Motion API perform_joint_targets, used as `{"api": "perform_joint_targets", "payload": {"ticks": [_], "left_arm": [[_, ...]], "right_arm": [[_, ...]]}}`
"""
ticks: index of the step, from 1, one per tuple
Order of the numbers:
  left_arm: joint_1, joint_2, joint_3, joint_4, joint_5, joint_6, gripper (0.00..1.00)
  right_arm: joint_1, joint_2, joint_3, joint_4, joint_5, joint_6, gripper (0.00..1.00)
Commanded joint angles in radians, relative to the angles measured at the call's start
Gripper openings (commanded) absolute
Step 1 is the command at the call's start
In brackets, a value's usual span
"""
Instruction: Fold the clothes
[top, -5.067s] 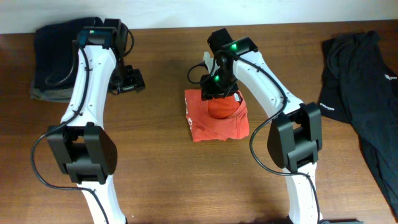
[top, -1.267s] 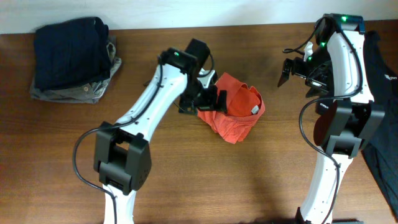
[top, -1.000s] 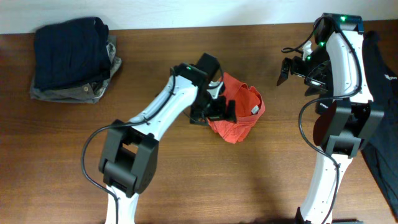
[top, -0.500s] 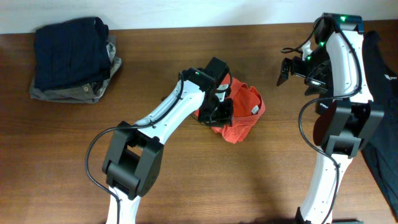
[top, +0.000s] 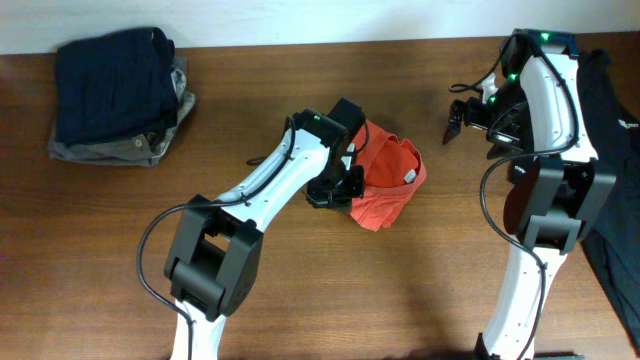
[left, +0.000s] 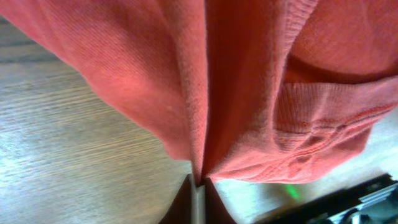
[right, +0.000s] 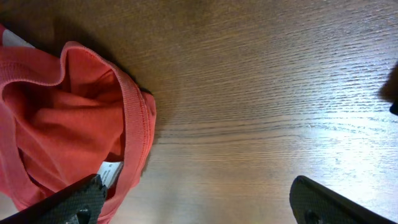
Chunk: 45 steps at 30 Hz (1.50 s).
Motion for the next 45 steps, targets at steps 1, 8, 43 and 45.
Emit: {"api": "perform_joint_targets", "payload": {"ticks": [1, 8, 43, 45], "left_arm": [[0.001, -0.043, -0.004, -0.001, -0.031, 0.002, 0.47], [0.0, -0.042, -0.004, 0.018, -0.03, 0.022, 0.79], [0.0, -0.113, 0.018, -0.116, -0.113, 0.083, 0.01], [0.0, -0.113, 0.017, -0.122, -0.113, 0.083, 0.01]], "right_arm": [[0.006, -0.043, -0.006, 0.003, -0.02, -0.003, 0.99], [0.006, -0.043, -0.006, 0.002, -0.02, -0.003, 0.99], [0.006, -0.043, -0.006, 0.002, -0.02, -0.003, 0.99], [0.006, -0.043, -0.006, 0.002, -0.02, -0.003, 0.99]]}}
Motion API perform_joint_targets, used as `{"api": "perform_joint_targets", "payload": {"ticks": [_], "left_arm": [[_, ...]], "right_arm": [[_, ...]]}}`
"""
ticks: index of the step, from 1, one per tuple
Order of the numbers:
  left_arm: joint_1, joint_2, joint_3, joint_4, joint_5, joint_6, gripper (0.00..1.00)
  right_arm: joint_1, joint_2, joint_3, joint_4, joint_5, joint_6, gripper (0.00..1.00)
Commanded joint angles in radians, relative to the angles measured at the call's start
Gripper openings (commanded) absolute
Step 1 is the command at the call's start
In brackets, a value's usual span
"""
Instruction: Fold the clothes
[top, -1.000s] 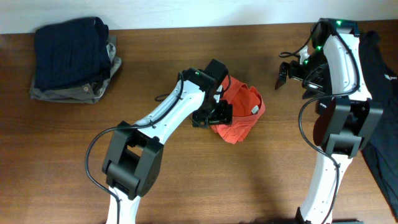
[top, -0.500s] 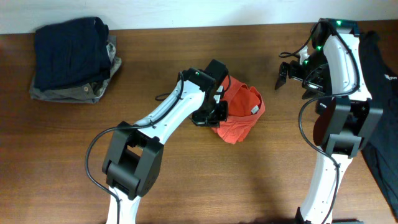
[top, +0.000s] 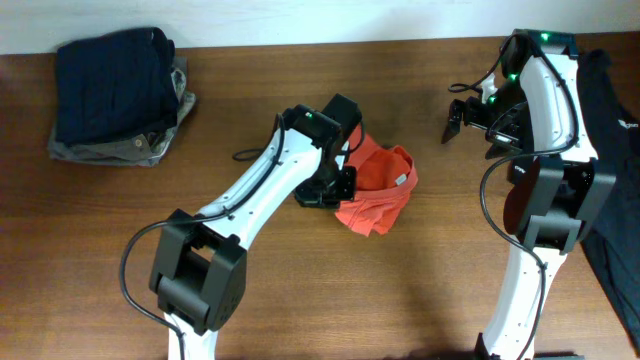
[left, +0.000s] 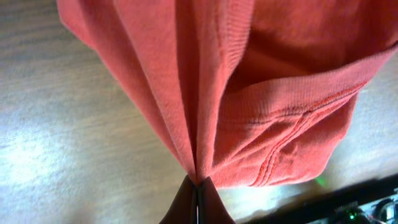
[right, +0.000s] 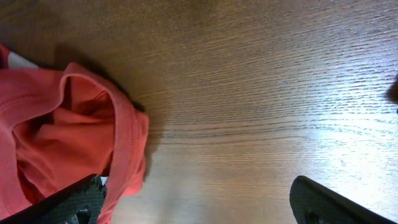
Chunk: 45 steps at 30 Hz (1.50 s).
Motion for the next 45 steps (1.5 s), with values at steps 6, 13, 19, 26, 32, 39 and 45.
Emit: {"api": "perform_joint_targets", "payload": {"ticks": [6, 13, 19, 26, 32, 39, 45], "left_arm": [[0.002, -0.024, 0.027, -0.051, -0.015, 0.047, 0.01], [-0.018, -0.021, -0.021, -0.098, -0.048, 0.065, 0.0], [-0.018, -0.02, -0.101, -0.071, -0.047, 0.064, 0.07], [-0.018, -0.02, -0.145, -0.04, -0.072, 0.066, 0.21], [-0.016, -0.043, -0.055, -0.071, -0.169, 0.091, 0.4], [0.032, -0.095, 0.035, -0.003, -0.317, 0.126, 0.99], [0.124, -0.04, 0.034, 0.152, -0.193, 0.303, 0.99]], "right_arm": [[0.006, -0.043, -0.005, -0.001, -0.006, -0.004, 0.99], [0.006, -0.043, -0.005, -0.008, -0.006, -0.003, 0.99], [0.006, -0.043, -0.005, -0.016, -0.01, 0.0, 0.99], [0.006, -0.043, -0.005, -0.02, -0.09, 0.0, 0.99], [0.006, -0.043, -0.005, -0.021, -0.095, -0.002, 0.99], [0.006, -0.043, -0.005, -0.026, -0.092, -0.05, 0.99], [0.008, -0.043, -0.005, -0.027, -0.092, -0.05, 0.99]]}}
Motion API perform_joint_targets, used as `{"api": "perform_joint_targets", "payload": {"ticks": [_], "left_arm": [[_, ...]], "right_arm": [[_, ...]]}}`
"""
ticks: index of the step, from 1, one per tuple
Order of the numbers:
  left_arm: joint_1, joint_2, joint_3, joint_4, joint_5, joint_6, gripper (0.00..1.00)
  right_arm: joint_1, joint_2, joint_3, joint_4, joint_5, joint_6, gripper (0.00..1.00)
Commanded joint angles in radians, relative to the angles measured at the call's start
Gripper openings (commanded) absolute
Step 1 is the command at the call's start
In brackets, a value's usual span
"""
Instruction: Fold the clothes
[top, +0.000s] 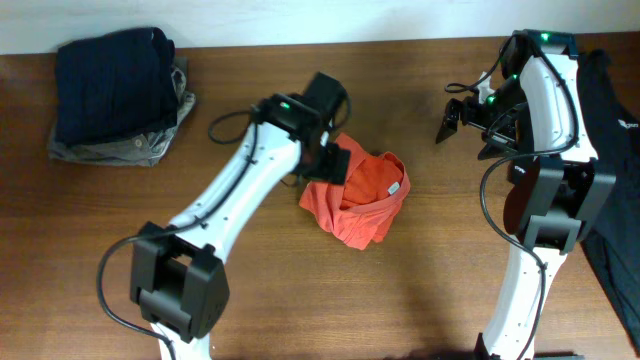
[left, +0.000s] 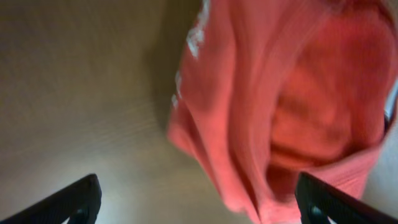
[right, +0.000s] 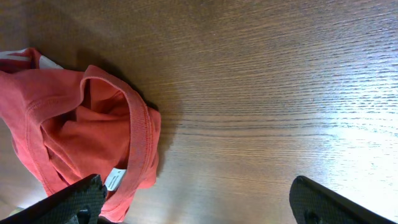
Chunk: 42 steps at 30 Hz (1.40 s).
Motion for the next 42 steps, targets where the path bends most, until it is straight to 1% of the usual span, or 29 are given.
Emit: {"api": "perform_joint_targets", "payload": {"ticks": [1, 3, 6, 8, 12, 13, 16, 19, 24, 27, 31, 36, 42], "left_arm": [[0.054, 0.045, 0.009, 0.053, 0.077, 0.138, 0.99], [0.085, 0.076, 0.009, 0.093, 0.144, 0.18, 0.99], [0.136, 0.122, 0.009, 0.134, 0.336, 0.301, 0.99], [0.169, 0.148, 0.009, 0.15, 0.44, 0.354, 0.99], [0.234, 0.193, 0.009, 0.177, 0.574, 0.459, 0.99], [0.251, 0.205, 0.009, 0.181, 0.608, 0.479, 0.99], [0.278, 0.245, 0.009, 0.196, 0.668, 0.48, 0.99], [0.281, 0.309, 0.009, 0.198, 0.755, 0.491, 0.99], [0.267, 0.391, 0.009, 0.187, 0.84, 0.516, 0.99], [0.263, 0.409, 0.009, 0.183, 0.881, 0.532, 0.99], [0.256, 0.427, 0.009, 0.168, 0.882, 0.536, 0.99], [0.24, 0.453, 0.009, 0.1, 0.882, 0.581, 0.99], [0.18, 0.476, 0.009, 0.099, 0.89, 0.58, 0.98]], "right_arm": [[0.009, -0.043, -0.005, -0.005, -0.01, -0.015, 0.99], [0.012, -0.043, -0.005, -0.008, -0.01, -0.015, 0.99], [0.025, -0.043, -0.005, -0.011, -0.009, -0.042, 0.99], [0.033, -0.043, -0.005, -0.012, -0.01, -0.048, 0.99], [0.054, -0.043, -0.005, -0.011, -0.009, -0.048, 0.99], [0.06, -0.043, -0.005, -0.011, -0.009, -0.049, 0.99], [0.07, -0.043, -0.005, -0.008, -0.008, -0.056, 0.99], [0.076, -0.043, -0.005, -0.007, -0.009, -0.056, 0.99], [0.076, -0.043, -0.005, -0.015, -0.009, -0.055, 0.99], [0.076, -0.043, -0.005, -0.019, -0.009, -0.056, 0.99], [0.076, -0.043, -0.005, -0.019, -0.009, -0.056, 0.99], [0.077, -0.043, -0.005, -0.018, -0.009, -0.056, 0.99], [0.076, -0.043, -0.005, -0.018, -0.009, -0.056, 0.99]]}}
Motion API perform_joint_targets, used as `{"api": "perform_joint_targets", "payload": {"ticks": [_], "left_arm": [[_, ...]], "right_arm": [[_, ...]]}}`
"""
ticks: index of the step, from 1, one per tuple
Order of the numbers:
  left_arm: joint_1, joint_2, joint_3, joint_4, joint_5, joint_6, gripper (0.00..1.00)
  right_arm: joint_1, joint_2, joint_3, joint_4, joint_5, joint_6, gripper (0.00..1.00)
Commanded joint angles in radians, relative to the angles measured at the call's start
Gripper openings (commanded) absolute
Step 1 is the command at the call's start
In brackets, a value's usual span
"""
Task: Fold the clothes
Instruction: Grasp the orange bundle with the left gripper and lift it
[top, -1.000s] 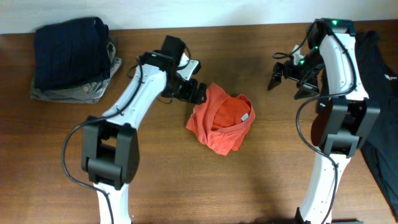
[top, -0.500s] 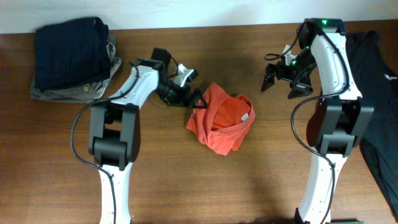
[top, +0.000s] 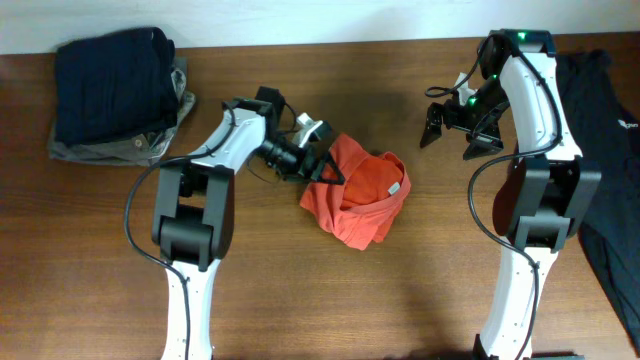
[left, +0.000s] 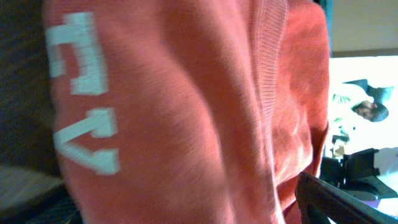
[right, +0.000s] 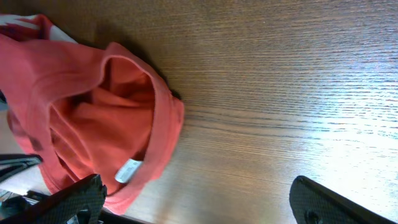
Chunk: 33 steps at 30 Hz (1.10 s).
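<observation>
A crumpled red garment (top: 357, 200) with white lettering lies in a heap at the middle of the wooden table (top: 420, 280). My left gripper (top: 322, 175) lies low against the heap's left edge, pointing into it. It is open, and red cloth (left: 186, 112) fills the left wrist view between its spread fingers. My right gripper (top: 448, 128) hangs open above bare table to the right of the heap. In the right wrist view the garment's neck opening and white label (right: 129, 169) face up.
A folded stack, dark navy over grey (top: 115, 95), sits at the back left corner. A dark garment (top: 610, 150) hangs over the table's right edge behind the right arm. Bare wood lies in front of the heap.
My left gripper was open above the heap's upper left; now it is turned low against the heap's left edge. The right gripper has shifted a little left. The heap lies where it was.
My left gripper was shut on the red garment at mid-table. Then, still shut, it held the garment a little further left. Then it was open and the garment lay in a heap. Now the open gripper is at the heap's left edge.
</observation>
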Motion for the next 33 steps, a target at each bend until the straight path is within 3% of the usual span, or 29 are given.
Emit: {"api": "perform_joint_targets", "payload": {"ticks": [1, 6, 7, 8, 11, 13, 18, 23, 28, 33], "left_arm": [[-0.061, 0.067, -0.01, 0.001, -0.026, 0.026, 0.98], [-0.116, 0.073, -0.01, 0.027, -0.014, 0.026, 0.98], [-0.125, 0.076, -0.01, 0.033, -0.014, 0.025, 0.91], [-0.131, 0.08, -0.01, 0.039, -0.014, 0.025, 0.78], [-0.142, 0.093, -0.01, 0.047, -0.013, 0.018, 0.22], [-0.144, 0.098, -0.01, 0.046, -0.013, 0.018, 0.02], [-0.136, 0.098, -0.01, 0.081, -0.013, -0.007, 0.0], [-0.062, 0.098, -0.01, 0.184, -0.014, -0.155, 0.0], [0.088, 0.098, -0.01, 0.253, -0.048, -0.288, 0.0], [0.253, 0.098, -0.01, 0.256, -0.173, -0.302, 0.0]], "right_arm": [[0.005, -0.043, -0.005, -0.003, -0.009, -0.008, 0.99], [0.005, -0.043, -0.005, -0.004, -0.009, -0.008, 0.99], [0.005, -0.043, -0.005, -0.004, -0.009, -0.008, 0.99], [0.005, -0.043, -0.005, -0.004, -0.009, -0.008, 0.99], [0.005, -0.043, -0.005, -0.004, -0.009, -0.008, 0.99], [0.005, -0.043, -0.005, -0.004, -0.009, -0.008, 0.99], [0.005, -0.043, -0.005, -0.004, -0.009, -0.008, 0.99], [0.005, -0.043, -0.005, -0.005, 0.005, -0.008, 0.99], [0.005, -0.043, -0.005, -0.007, 0.024, -0.008, 0.99], [0.005, -0.043, -0.005, -0.004, 0.029, -0.008, 0.99]]}}
